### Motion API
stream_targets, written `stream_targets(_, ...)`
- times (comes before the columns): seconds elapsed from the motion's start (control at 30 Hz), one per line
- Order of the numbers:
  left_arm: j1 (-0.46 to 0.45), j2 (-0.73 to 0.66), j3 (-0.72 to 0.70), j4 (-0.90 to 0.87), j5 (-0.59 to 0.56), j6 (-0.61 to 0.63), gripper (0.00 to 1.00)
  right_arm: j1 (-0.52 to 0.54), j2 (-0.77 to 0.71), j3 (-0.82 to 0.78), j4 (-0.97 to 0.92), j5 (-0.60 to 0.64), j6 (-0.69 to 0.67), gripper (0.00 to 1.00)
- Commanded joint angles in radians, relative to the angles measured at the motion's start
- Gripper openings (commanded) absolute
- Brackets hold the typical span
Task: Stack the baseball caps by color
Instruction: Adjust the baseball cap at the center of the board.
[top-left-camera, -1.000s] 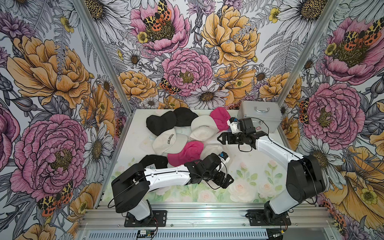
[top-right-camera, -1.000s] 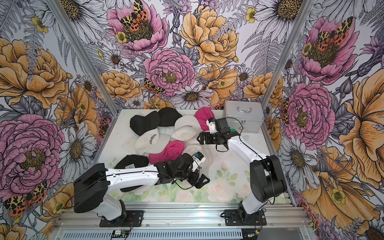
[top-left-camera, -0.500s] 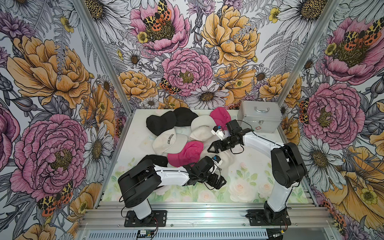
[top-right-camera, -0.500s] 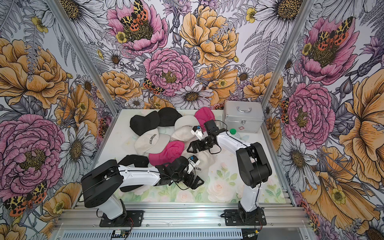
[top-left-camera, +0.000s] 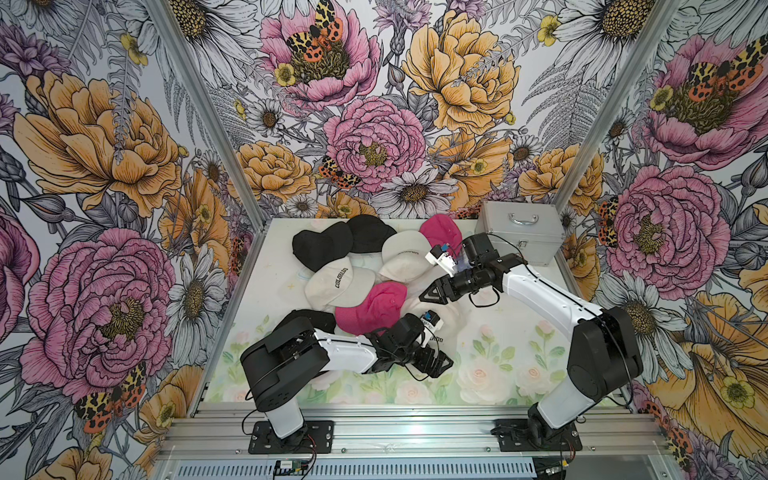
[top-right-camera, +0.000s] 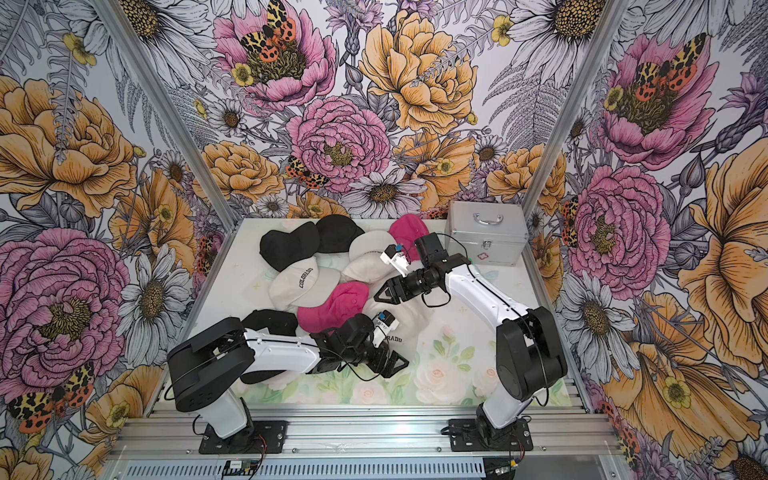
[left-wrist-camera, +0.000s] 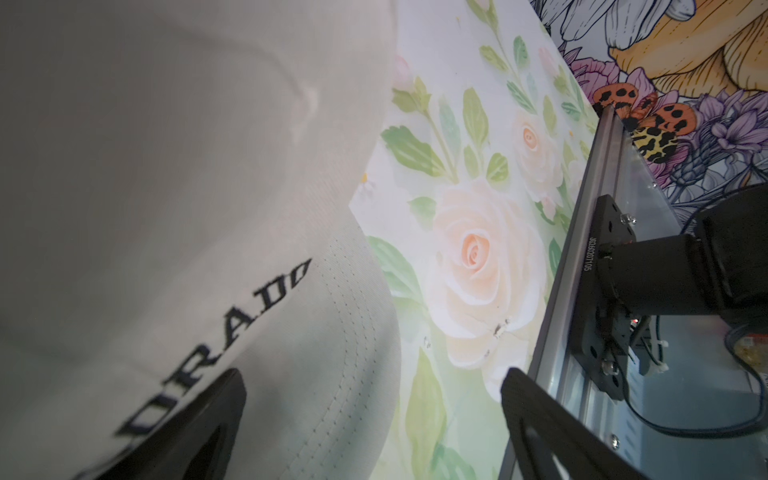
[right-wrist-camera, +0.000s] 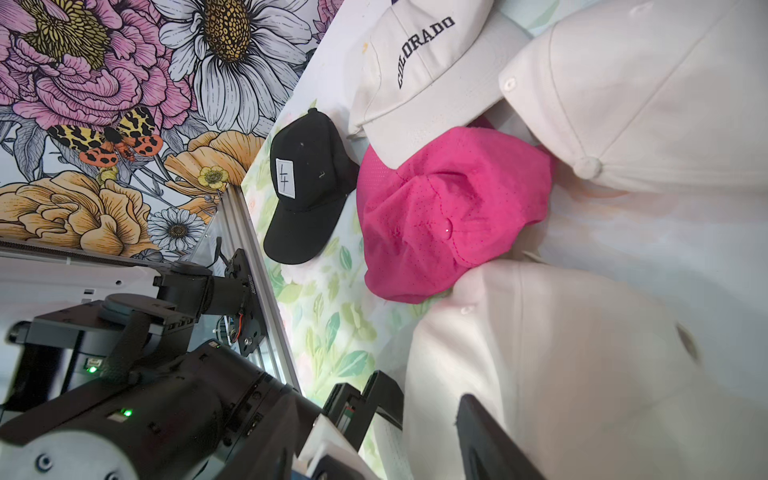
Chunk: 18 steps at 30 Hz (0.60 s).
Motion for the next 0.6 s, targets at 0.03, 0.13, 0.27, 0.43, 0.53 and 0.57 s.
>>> stream_targets(0.03, 0.013, 0.039, -0.042, -0.052, 0.014, -0.034, 0.99, 0.007, -0.003, 0.001, 0.001, 0.279, 0.075, 0.84)
stream_targets(0.13, 0.012, 0.039, -0.048, -0.042, 0.016, -0.036, 0.99, -0.01, 0.034, 0.045, 0.008, 0.469, 0.127, 0.91)
stream_targets(0.27, 0.014, 0.039, -0.056, -0.029, 0.015, -0.04, 0.99, -0.013, 0.115, 0.086, -0.009, 0.343, 0.047, 0.97)
stream_targets(0.43, 0.014, 0.041, -0.062, -0.021, 0.013, -0.047, 0.99, 0.016, 0.204, 0.081, -0.072, 0.149, -0.013, 0.97)
stream_targets(0.53, 0.013, 0.043, -0.066, -0.016, 0.013, -0.049, 0.99, 0.018, 0.193, 0.037, -0.073, 0.083, -0.017, 0.94)
stream_targets(0.57, 0.013, 0.044, -0.067, -0.016, 0.015, -0.049, 0.99, 0.018, 0.182, 0.022, -0.074, 0.062, -0.016, 0.91)
